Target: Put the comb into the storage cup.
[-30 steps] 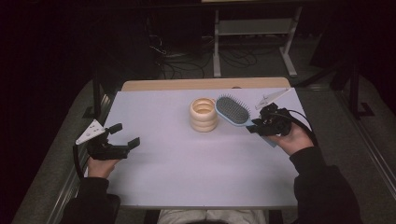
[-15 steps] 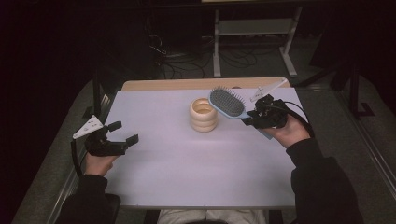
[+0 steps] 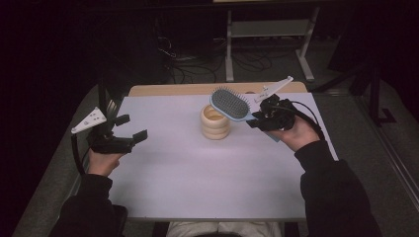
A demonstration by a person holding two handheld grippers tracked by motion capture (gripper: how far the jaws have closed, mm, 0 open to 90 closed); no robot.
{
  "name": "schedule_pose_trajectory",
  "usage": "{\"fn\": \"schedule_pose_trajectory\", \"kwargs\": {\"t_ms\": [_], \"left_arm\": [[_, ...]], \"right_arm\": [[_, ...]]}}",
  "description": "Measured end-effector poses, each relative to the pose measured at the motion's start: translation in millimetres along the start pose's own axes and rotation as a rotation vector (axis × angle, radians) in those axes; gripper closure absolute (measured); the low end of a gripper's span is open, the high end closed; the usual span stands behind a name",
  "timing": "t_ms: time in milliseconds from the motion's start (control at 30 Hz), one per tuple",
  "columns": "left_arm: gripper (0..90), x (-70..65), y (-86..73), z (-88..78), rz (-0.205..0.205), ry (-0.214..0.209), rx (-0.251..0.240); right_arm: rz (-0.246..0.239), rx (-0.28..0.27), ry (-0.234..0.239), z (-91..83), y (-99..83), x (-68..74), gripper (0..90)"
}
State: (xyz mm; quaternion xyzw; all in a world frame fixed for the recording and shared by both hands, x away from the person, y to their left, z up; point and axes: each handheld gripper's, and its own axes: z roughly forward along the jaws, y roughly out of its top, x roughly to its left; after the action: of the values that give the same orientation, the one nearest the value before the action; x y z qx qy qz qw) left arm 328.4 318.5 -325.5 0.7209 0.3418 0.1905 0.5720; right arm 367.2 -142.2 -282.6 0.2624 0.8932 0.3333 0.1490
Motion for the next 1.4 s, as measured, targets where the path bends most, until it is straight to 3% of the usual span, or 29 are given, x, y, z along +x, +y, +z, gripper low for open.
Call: {"fn": "schedule_pose_trajectory", "kwargs": {"t_ms": [300, 833, 900, 1233, 1400], "left_arm": [[0.0, -0.7, 14.5, 12.3, -0.021, -0.036, 0.005], [0.0, -8.8, 41.8, 33.3, -0.003, -0.074, 0.023], [0.0, -8.7, 45.8, 38.4, -0.008, -0.098, 0.037], [0.0, -11.3, 60.0, 59.6, -0.015, -0.124, 0.052], [0.0, -13.5, 63.3, 72.0, 0.003, -0.109, 0.096]], "right_arm": [[-0.024, -0.010, 0.002, 2.9, 10.4, 4.4, 68.5], [-0.062, -0.045, 0.014, 12.4, 37.1, 15.2, 68.5], [-0.065, -0.053, 0.015, 14.0, 39.9, 16.4, 68.5], [-0.079, -0.066, 0.020, 28.8, 46.4, 20.2, 68.5], [-0.088, -0.083, 0.001, 32.1, 49.2, 22.2, 68.5]]}}
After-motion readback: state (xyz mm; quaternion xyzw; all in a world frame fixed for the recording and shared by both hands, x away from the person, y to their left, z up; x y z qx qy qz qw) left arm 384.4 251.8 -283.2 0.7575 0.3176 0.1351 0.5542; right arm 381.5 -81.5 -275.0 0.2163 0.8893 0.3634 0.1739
